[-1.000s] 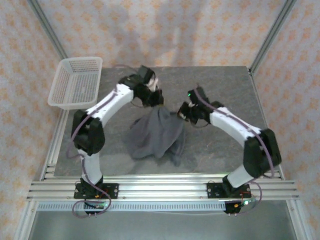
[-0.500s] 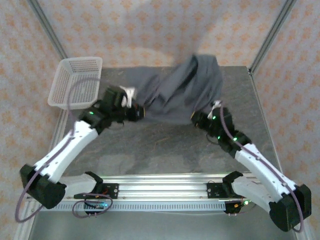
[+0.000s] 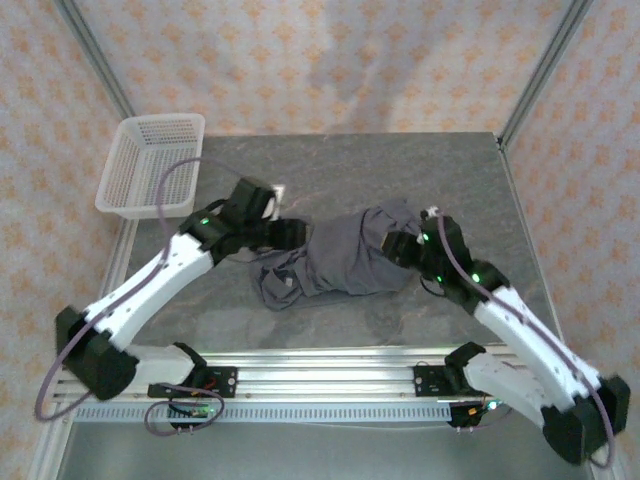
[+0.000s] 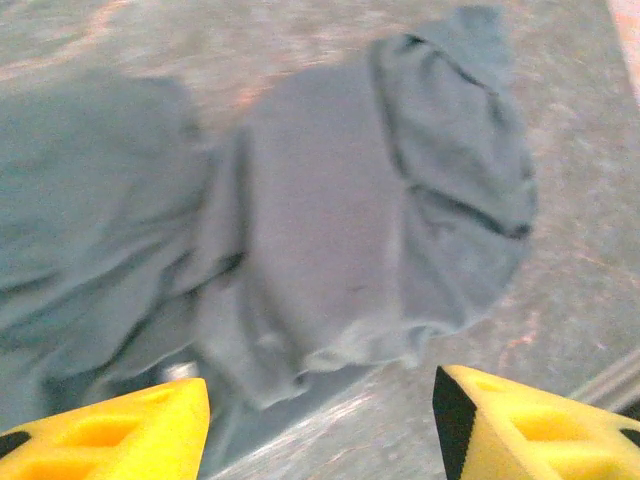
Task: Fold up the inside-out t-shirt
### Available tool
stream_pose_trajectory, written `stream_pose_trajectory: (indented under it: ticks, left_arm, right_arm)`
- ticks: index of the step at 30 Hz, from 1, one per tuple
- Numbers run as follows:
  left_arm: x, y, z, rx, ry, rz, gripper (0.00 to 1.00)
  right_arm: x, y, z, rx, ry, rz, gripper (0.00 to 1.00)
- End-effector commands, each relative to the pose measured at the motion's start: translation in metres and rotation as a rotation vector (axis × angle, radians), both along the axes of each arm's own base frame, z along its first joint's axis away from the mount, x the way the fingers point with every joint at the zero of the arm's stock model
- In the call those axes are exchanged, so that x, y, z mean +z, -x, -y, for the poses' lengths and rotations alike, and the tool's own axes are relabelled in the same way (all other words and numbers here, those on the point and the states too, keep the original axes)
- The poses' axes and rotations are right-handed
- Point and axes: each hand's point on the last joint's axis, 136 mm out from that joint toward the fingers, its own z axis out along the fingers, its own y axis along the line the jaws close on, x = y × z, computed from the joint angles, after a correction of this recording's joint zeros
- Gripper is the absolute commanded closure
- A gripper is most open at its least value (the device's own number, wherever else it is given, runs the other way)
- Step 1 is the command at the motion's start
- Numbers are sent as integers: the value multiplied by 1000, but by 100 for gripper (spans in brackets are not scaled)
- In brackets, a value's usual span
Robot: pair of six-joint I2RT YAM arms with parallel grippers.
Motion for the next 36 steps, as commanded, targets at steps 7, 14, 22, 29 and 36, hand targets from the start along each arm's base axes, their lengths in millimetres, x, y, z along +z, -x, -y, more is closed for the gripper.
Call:
stream_pose_trajectory:
  ticks: [7, 14, 22, 29, 36]
  left_arm:
    - [-110, -6, 53, -189, -195, -178, 27]
    - [-151, -1, 96, -287, -170, -305, 38]
    - [-38, -20, 111, -211, 160, -266, 100]
    - [-4, -20, 93, -193, 206, -265, 100]
    - [7, -23, 94, -181, 224, -243, 100]
  right_arm:
    - [-66, 9, -6, 133, 183, -254, 44]
    - [-49, 32, 11, 73, 115, -187, 44]
    - [-12, 32, 10, 274, 234, 185, 41]
    - [-18, 32, -30, 634, 380, 436, 39]
    - [-44, 3, -65, 739, 570, 514, 30]
